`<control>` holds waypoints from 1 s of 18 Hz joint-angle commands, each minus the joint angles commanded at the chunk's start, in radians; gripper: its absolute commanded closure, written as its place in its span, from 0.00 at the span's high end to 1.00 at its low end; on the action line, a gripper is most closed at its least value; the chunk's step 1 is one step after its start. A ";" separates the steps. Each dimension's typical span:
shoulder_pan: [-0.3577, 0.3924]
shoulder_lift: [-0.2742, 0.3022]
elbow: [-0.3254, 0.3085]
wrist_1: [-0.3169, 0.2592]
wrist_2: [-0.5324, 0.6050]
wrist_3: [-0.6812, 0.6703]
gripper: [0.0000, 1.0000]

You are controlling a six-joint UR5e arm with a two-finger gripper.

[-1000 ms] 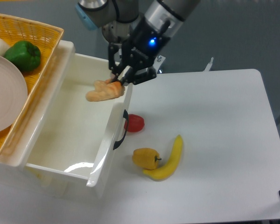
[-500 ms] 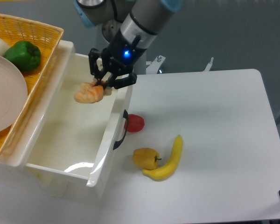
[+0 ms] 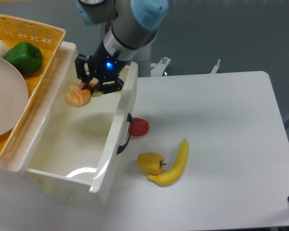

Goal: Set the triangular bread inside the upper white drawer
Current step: 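Open the gripper to release the bread inside the drawer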

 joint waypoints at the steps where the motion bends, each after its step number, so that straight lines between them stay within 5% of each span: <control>1: -0.003 -0.002 0.000 0.000 -0.002 0.002 0.38; 2: -0.008 -0.003 0.000 0.000 0.000 0.003 0.39; 8: -0.008 -0.005 -0.003 0.015 0.009 0.011 0.77; 18: 0.026 0.006 0.029 0.014 0.014 0.031 0.74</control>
